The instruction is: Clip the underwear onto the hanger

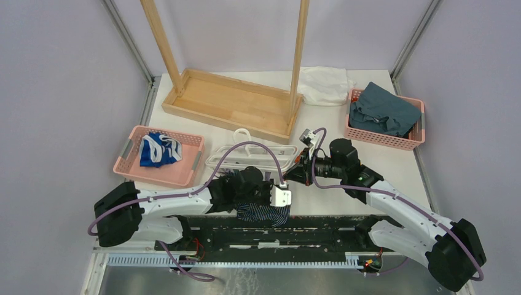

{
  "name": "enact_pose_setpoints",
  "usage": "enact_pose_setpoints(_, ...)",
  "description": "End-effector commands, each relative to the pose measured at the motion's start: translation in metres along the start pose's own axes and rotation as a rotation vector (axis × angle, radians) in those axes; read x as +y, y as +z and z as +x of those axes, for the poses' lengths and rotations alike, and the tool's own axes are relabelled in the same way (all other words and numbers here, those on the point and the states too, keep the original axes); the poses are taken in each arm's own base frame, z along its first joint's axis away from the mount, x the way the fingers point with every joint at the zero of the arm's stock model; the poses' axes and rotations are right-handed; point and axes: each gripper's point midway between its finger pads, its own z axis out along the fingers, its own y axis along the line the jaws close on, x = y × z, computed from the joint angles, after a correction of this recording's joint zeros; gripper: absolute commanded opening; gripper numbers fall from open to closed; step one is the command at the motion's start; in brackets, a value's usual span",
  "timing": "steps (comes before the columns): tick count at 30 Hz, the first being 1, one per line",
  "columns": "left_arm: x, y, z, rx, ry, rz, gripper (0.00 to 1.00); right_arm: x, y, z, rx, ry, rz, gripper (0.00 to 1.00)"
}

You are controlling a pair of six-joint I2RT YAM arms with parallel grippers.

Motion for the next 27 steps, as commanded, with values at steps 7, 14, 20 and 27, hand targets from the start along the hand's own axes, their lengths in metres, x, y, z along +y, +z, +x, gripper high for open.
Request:
enact_pose_setpoints(7,0.017,-0.009,-0.051,-0.157,0.058,0.008,0.03,0.016,-0.002,-0.021,-0.059,-0.069,-0.077,0.01)
enact_pose_setpoints(14,0.020,-0.013,-0.056,-0.174,0.057,0.002,0.03,0.018,-0.002,-0.019,-0.045,-0.076,-0.090,0.01)
enact_pose_setpoints(20,0.024,-0.015,-0.056,-0.175,0.055,-0.005,0.03,0.022,-0.006,-0.015,-0.028,-0.089,-0.102,0.01)
enact_pose_setpoints(27,0.026,-0.012,-0.054,-0.151,0.045,0.002,0.03,0.025,-0.009,-0.015,-0.020,-0.094,-0.113,0.01)
